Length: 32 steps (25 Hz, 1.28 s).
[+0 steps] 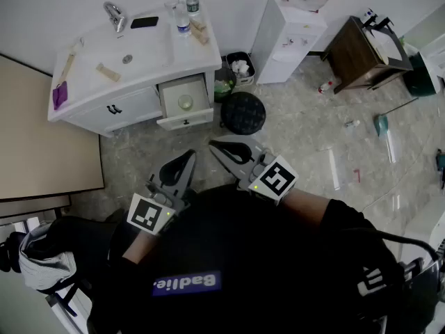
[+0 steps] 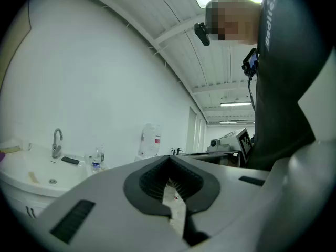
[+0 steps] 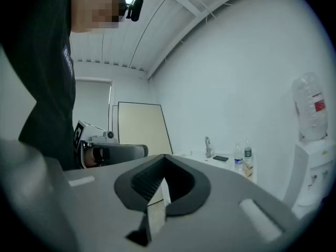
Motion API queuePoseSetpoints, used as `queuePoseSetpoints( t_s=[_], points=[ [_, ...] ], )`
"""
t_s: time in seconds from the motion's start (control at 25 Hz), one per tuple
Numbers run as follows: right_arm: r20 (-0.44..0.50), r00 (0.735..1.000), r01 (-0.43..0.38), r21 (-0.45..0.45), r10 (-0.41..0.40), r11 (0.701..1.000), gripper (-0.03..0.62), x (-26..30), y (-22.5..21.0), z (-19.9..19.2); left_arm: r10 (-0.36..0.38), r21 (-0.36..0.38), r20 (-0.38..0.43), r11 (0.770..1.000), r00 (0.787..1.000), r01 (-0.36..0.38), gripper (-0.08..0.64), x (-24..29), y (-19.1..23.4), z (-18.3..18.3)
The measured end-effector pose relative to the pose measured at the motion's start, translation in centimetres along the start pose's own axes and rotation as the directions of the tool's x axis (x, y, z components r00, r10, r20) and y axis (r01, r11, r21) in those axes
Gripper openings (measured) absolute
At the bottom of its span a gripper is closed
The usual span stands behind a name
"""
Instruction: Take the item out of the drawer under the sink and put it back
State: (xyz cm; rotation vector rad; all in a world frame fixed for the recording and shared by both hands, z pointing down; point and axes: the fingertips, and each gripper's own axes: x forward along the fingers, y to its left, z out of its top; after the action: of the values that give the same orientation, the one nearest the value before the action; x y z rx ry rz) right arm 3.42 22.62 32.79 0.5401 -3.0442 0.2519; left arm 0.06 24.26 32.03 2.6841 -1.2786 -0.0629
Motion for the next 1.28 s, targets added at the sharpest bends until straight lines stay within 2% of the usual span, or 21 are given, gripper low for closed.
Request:
queuePoseSetpoints(
  t_s=[0.68,0.92,1.16,1.28],
  points=[
    [0.025,0.999,-0.03,0.011,0.029,0.999,-0.005,-0.2,-1.7,0.5,0.032,-0.013,-0.003,0.999,0.999,-0.032,0.003,1.7,0.6,-0.2],
    [0.03,0.998,-0.047,0.027,0.046,0.999,-0.005,-1.7,-3.8,0.7,0.078,-0.002,-0.011,0.997,0.997,-0.078,0.003,3.6,-0.2,-0.4],
    [0.025,0.996,-0.088,0.048,0.086,0.995,-0.006,-3.2,-5.8,0.1,0.181,0.013,0.024,0.983,0.983,-0.181,0.003,5.7,0.2,0.1],
    [0.009,0.994,-0.106,0.06,0.106,0.993,-0.005,-3.4,-6.6,-0.5,0.2,-0.002,0.01,0.98,0.98,-0.2,0.003,6.6,0.1,-0.7]
  ],
)
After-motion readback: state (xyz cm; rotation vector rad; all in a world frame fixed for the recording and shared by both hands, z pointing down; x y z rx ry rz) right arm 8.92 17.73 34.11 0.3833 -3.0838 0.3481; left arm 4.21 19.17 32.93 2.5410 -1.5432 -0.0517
